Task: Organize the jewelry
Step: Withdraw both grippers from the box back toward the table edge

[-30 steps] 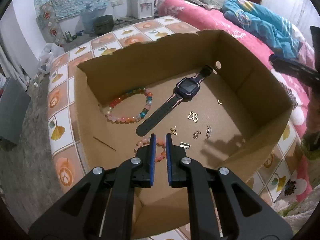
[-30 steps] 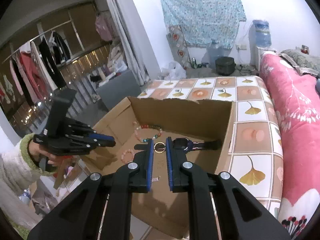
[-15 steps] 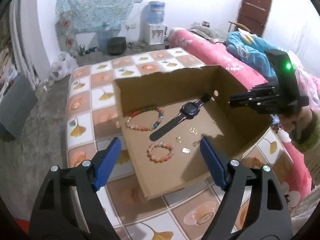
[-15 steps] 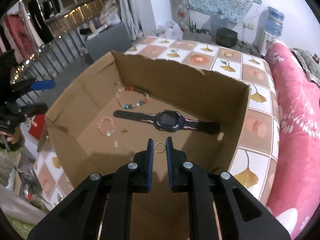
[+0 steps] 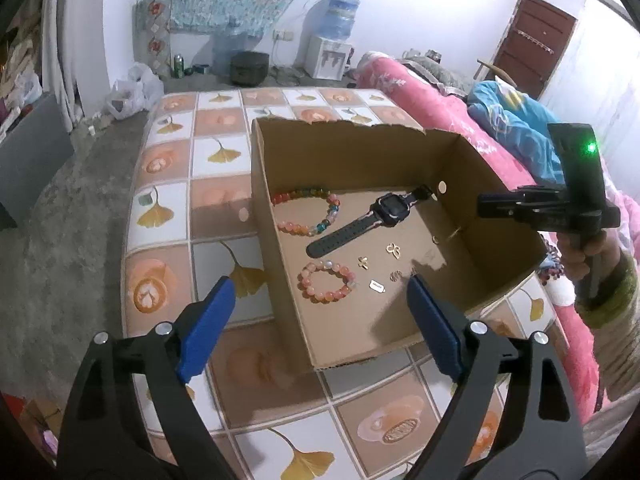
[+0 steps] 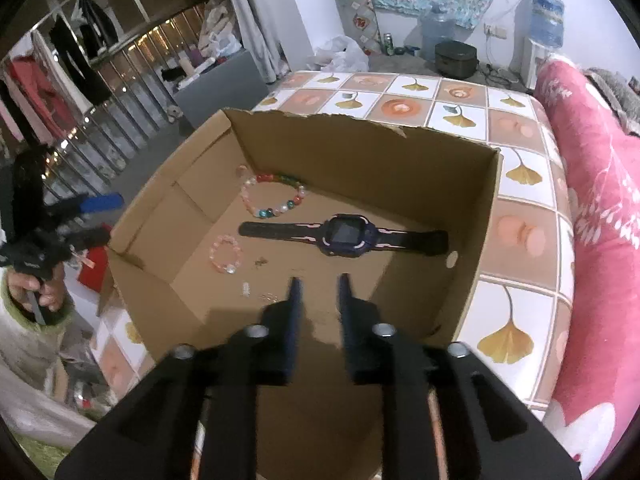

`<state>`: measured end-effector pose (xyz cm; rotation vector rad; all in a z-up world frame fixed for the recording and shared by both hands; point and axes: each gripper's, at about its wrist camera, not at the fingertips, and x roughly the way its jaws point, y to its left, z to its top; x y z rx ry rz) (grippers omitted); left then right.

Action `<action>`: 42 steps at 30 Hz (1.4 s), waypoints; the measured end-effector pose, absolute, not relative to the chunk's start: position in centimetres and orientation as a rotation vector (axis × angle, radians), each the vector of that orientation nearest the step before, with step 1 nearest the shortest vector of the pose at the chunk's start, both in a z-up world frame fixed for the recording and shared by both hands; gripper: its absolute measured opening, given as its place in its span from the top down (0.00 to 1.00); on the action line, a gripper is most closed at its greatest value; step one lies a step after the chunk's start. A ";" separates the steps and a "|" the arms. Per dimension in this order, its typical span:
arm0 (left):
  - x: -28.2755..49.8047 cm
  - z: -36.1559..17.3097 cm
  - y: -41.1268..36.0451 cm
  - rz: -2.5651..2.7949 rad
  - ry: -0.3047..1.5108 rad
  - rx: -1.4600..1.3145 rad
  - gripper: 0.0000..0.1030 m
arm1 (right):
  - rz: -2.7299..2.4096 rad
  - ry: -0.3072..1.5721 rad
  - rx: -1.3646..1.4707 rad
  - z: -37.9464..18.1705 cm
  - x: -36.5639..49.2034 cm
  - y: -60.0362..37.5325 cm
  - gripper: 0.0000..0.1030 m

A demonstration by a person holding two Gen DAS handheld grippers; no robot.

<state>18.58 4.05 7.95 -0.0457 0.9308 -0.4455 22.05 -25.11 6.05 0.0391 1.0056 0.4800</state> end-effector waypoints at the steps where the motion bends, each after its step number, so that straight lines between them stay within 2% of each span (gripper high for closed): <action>1: 18.6 7.9 4.1 -0.448 0.934 -0.050 0.19 | 0.483 1.002 0.047 6.2 22.0 -25.2 0.71; 11: 18.8 7.1 4.8 -0.471 0.958 -0.137 0.19 | 0.454 0.903 0.130 8.3 20.6 -27.4 0.70; 13: 19.0 6.8 4.9 -0.475 0.976 -0.167 0.18 | 0.415 0.856 0.181 9.1 19.6 -28.8 0.63; 14: 19.1 6.5 5.0 -0.478 0.986 -0.186 0.18 | 0.392 0.838 0.212 9.3 19.0 -29.7 0.55; 15: 19.3 6.2 5.1 -0.483 0.998 -0.213 0.18 | 0.374 0.829 0.244 9.3 18.6 -30.4 0.52; 18: 19.8 5.2 5.3 -0.495 1.029 -0.307 0.18 | 0.336 0.832 0.360 8.0 17.6 -32.6 0.52; 22: 20.4 3.4 4.9 -0.488 1.105 -0.418 0.17 | 0.340 0.977 0.453 3.8 17.7 -32.5 0.52; 23: 20.4 3.3 4.8 -0.477 1.105 -0.419 0.15 | 0.352 0.994 0.443 3.4 17.8 -32.0 0.49; 27: 19.8 3.3 3.9 -0.432 1.081 -0.386 0.14 | 0.302 1.002 0.333 3.8 17.5 -30.0 0.47; 42: 9.3 3.0 4.0 -0.475 1.020 -0.394 0.14 | 0.259 0.978 0.341 3.4 10.4 -29.7 0.47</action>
